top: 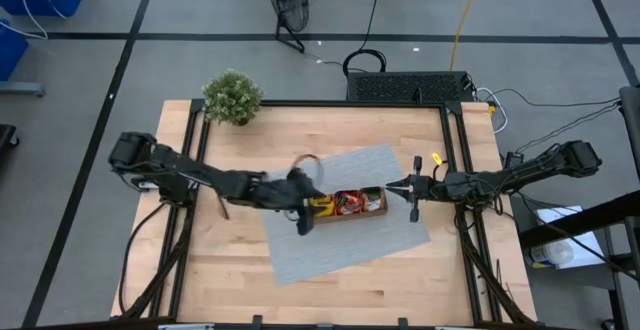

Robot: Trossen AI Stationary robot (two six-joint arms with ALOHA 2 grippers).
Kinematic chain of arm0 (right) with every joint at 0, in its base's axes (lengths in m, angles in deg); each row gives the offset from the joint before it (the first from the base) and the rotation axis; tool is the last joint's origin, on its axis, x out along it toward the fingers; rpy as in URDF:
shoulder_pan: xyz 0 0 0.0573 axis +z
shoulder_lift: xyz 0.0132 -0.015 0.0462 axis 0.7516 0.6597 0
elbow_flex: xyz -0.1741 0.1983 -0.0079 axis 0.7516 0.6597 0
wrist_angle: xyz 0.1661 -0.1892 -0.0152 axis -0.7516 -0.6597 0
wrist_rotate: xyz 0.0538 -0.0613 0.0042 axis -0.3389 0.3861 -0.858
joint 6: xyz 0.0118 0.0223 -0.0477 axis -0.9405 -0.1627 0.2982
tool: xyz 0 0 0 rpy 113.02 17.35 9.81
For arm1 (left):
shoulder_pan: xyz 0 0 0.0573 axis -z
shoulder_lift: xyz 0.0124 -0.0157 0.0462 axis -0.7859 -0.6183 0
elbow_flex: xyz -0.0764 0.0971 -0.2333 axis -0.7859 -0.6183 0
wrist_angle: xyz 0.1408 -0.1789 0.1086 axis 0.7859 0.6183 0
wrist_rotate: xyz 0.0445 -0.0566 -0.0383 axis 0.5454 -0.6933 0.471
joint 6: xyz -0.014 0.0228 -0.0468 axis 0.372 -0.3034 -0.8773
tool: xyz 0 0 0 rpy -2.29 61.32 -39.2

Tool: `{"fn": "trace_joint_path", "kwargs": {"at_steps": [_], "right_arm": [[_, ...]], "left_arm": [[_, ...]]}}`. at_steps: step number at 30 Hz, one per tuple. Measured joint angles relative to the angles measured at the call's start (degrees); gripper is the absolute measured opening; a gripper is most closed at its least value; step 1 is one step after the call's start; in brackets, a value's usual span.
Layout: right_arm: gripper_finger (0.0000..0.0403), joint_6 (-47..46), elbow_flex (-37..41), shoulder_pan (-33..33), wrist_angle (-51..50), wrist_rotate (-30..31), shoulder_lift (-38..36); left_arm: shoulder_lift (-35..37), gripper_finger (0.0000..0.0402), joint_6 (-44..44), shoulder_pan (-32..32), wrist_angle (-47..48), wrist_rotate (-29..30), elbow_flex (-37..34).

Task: Pick & Place Tea
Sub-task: Put the yellow tea bag into the left section of the wooden organizer

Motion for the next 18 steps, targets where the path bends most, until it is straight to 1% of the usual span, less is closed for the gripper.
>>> {"fn": "trace_joint_path", "kwargs": {"at_steps": [2, 4, 6, 8, 9, 11, 13, 15, 18], "right_arm": [[0.0018, 0.0, 0.0, 0.0, 0.0, 0.0, 0.0], [0.0018, 0.0, 0.0, 0.0, -0.1, 0.0, 0.0], [0.0018, 0.0, 0.0, 0.0, -0.2, 0.0, 0.1], [0.0018, 0.0, 0.0, 0.0, -0.1, 0.0, 0.1], [0.0018, 0.0, 0.0, 0.0, -0.2, 0.0, 0.1], [0.0018, 0.0, 0.0, 0.0, -0.4, 0.0, 0.2], [0.0018, 0.0, 0.0, 0.0, -0.4, 0.0, 0.2], [0.0018, 0.0, 0.0, 0.0, -0.5, 0.0, 0.2], [0.0018, 0.0, 0.0, 0.0, -0.6, 0.0, 0.1]], "left_arm": [[-3.9, 0.0171, 0.4, 0.2, 14.3, 0.9, 7.8], [-7.9, 0.0133, 2.6, 0.7, 24.8, 0.5, 14.3], [-11.8, 0.0085, 5.1, 1.4, 30.3, 0.1, 19.8], [-15.3, 0.003, 8.2, 2.1, 33.1, -0.6, 23.6], [-17.0, 0.0016, 9.9, 2.3, 33.8, -1.6, 24.9], [-19.4, 0.0012, 12.8, 2.3, 32.6, -3.1, 27.4], [-20.8, 0.0008, 14.4, 2.3, 33.0, -3.3, 29.0], [-21.5, 0.0004, 14.4, 1.8, 33.7, -4.2, 29.6], [-23.0, 0.0005, 11.8, 0.6, 35.8, -4.6, 29.3]]}}
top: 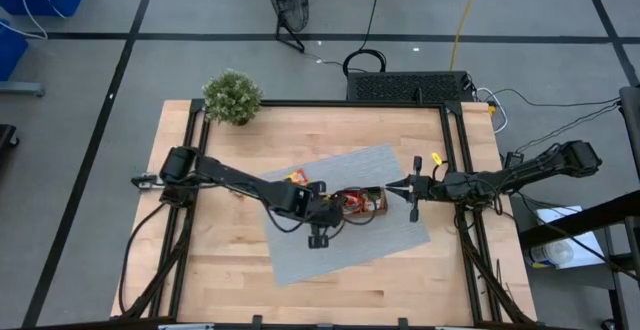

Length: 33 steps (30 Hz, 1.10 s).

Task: Pick & Place Tea
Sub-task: Put the yellow tea bag into the left section of the wooden organizer

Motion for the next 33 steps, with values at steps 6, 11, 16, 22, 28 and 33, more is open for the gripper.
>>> {"fn": "trace_joint_path", "kwargs": {"at_steps": [6, 11, 16, 22, 28, 33], "right_arm": [[0.0018, 0.0, 0.0, 0.0, -0.1, 0.0, -0.1], [0.0018, 0.0, 0.0, 0.0, -0.2, 0.0, -0.1], [0.0018, 0.0, 0.0, 0.0, -0.2, 0.0, -0.1], [0.0018, 0.0, 0.0, 0.0, -0.2, 0.0, -0.1], [0.0018, 0.0, 0.0, 0.0, -0.2, 0.0, -0.1], [0.0018, 0.0, 0.0, 0.0, -0.2, 0.0, -0.1]], "left_arm": [[-0.9, 0.0003, -2.0, -1.4, 2.4, -0.8, 0.1], [-1.2, 0.0002, -1.7, -1.4, 1.9, -1.4, 0.0], [-1.8, 0.0002, -2.4, -1.7, 1.7, -2.9, -0.6], [-2.7, 0.0001, -3.3, -2.0, 1.0, -6.0, -0.9], [-2.4, 0.0001, -3.3, -2.3, 1.1, -5.6, -1.0], [-2.4, 0.0001, -3.0, -2.8, 1.4, -5.7, -0.5]]}}
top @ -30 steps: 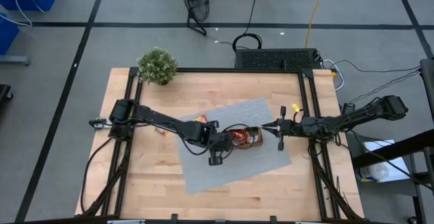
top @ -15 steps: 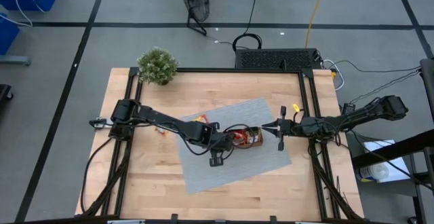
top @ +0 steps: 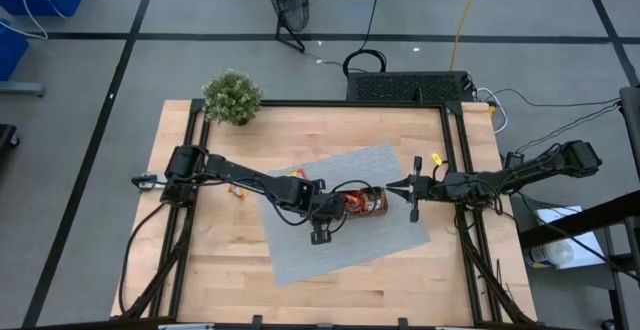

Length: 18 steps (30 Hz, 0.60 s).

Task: Pick & Place Tea
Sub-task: Put the yellow tea bag into the left section of the wooden organizer

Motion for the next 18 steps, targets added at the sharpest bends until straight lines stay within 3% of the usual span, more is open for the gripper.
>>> {"fn": "trace_joint_path", "kwargs": {"at_steps": [13, 18], "right_arm": [[0.0018, 0.0, 0.0, 0.0, 0.0, 0.0, 0.0], [0.0018, 0.0, 0.0, 0.0, 0.0, 0.0, 0.0]], "left_arm": [[0.3, 0.0001, 0.1, -0.3, 2.7, 2.8, -0.3], [0.4, 0.0, -2.1, -0.5, 2.3, 0.7, -1.3]]}}
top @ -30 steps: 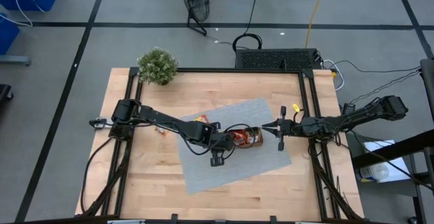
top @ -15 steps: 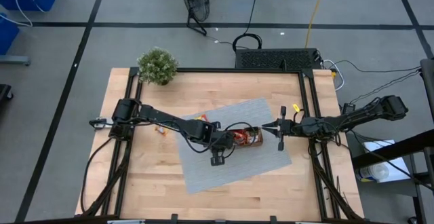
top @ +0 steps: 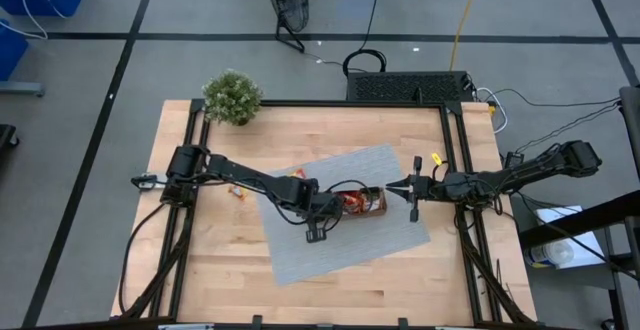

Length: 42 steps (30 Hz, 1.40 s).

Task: Pick & Place Tea
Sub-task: Put the yellow tea bag into the left section of the wooden organizer

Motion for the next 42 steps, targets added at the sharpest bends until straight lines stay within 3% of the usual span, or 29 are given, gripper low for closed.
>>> {"fn": "trace_joint_path", "kwargs": {"at_steps": [6, 17, 22, 29, 36, 39, 42], "right_arm": [[0.0018, 0.0, 0.0, 0.0, 0.0, 0.0, 0.0], [0.0018, 0.0, 0.0, 0.0, 0.0, 0.0, 0.0], [0.0018, 0.0, 0.0, 0.0, 0.0, 0.0, 0.0], [0.0018, 0.0, 0.0, 0.0, 0.0, 0.0, 0.0], [0.0018, 0.0, 0.0, 0.0, 0.0, 0.0, 0.0], [0.0018, 0.0, 0.0, 0.0, 0.0, 0.0, 0.0], [0.0018, -0.2, 0.0, 0.0, 0.0, -0.1, 0.0]], "left_arm": [[0.0, 0.0, 0.1, 0.1, -2.2, -6.3, 0.0], [-3.0, 0.0, -2.7, -1.3, -2.0, -4.8, 0.2], [-3.6, 0.0, -2.8, -0.8, -1.7, -0.3, 0.4], [-3.6, 0.0001, -3.2, 0.7, 7.1, 9.1, 4.3], [-3.6, 0.0023, -2.7, 0.8, 8.6, 4.8, 9.0], [-3.6, 0.0033, -2.3, 1.0, 14.5, 4.9, 13.0], [-3.5, 0.0035, -3.7, 1.7, 25.0, 11.6, 16.5]]}}
